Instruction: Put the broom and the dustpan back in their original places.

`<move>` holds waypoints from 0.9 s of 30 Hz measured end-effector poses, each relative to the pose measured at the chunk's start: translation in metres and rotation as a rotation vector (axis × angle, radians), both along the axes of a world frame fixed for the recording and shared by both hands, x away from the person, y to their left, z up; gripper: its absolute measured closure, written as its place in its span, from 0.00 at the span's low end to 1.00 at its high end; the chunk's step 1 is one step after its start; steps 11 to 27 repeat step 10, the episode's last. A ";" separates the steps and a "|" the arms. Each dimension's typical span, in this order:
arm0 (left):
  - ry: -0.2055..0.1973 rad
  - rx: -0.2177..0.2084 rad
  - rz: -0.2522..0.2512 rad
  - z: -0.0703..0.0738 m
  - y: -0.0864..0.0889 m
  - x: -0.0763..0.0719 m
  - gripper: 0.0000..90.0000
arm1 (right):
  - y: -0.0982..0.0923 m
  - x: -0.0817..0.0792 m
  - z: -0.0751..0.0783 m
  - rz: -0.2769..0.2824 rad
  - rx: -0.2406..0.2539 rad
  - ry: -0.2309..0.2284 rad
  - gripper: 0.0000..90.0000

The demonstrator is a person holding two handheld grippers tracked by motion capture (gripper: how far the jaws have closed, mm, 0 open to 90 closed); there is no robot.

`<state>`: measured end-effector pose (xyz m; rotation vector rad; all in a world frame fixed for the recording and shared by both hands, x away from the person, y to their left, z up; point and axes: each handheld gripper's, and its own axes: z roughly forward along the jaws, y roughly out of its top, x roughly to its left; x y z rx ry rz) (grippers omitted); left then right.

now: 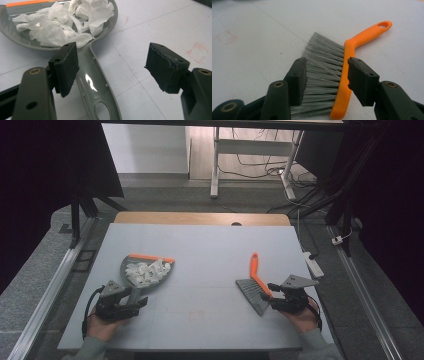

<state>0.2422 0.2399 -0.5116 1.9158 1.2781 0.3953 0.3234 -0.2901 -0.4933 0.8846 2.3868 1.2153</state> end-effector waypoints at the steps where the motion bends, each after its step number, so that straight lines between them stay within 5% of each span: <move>1: 0.002 0.000 0.001 0.000 0.000 0.000 0.30 | 0.000 0.000 0.001 0.005 0.003 -0.004 0.54; 27: 0.007 -0.003 -0.006 0.000 0.001 0.000 0.30 | 0.004 -0.002 0.003 0.022 0.000 -0.028 0.54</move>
